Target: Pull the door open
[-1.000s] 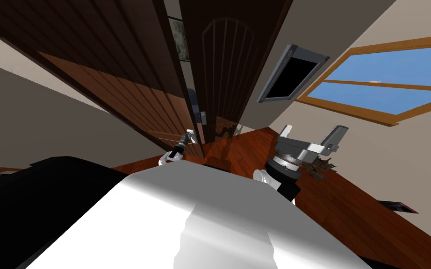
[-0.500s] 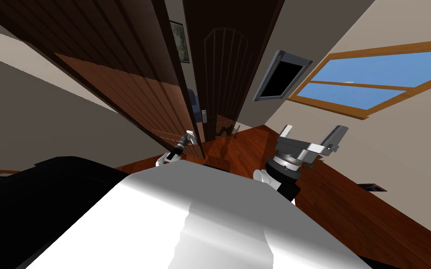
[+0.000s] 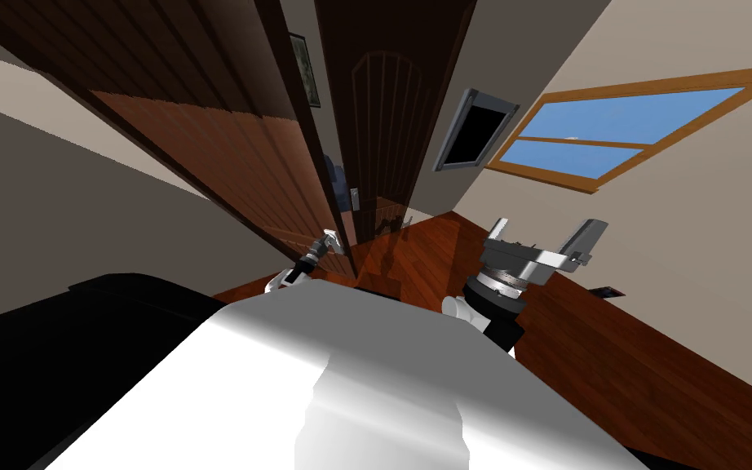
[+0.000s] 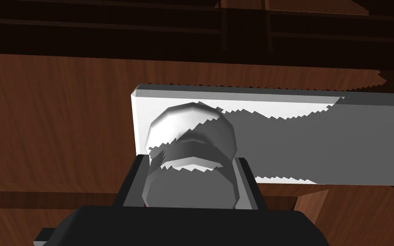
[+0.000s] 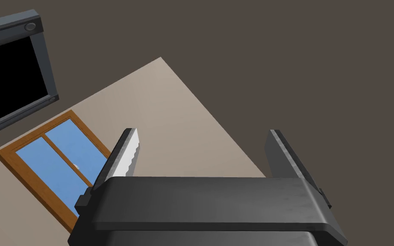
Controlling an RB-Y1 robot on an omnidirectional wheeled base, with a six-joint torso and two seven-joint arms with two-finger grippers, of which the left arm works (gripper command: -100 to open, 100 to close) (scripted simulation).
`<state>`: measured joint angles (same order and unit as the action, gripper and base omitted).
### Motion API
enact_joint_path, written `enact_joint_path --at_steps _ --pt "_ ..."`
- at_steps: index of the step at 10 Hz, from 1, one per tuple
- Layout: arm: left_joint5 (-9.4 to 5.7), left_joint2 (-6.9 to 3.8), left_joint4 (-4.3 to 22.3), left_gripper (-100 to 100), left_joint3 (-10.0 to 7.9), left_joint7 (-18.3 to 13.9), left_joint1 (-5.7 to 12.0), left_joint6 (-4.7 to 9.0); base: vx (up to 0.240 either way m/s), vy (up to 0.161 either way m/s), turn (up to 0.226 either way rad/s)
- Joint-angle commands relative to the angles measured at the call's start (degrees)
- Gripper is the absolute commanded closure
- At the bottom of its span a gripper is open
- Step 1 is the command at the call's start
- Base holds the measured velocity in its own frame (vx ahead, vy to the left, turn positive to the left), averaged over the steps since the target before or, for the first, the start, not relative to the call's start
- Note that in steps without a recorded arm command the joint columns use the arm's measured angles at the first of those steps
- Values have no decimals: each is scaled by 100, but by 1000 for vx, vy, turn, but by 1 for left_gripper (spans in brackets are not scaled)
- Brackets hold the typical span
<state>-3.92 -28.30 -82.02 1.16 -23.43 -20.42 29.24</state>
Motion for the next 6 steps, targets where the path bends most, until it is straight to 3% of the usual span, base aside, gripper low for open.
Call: enact_joint_path --at_steps 1,3,4,6 --pt "1 -104 -5 100 73 -94 -89 154 -195 89 -125" --pt "0 -201 -22 100 121 -169 -173 268 -199 61 -107" --pt "-4 -187 -2 100 82 -142 -150 223 -83 42 -15" --pt "6 -282 36 100 138 -220 -218 362 -159 40 -109"
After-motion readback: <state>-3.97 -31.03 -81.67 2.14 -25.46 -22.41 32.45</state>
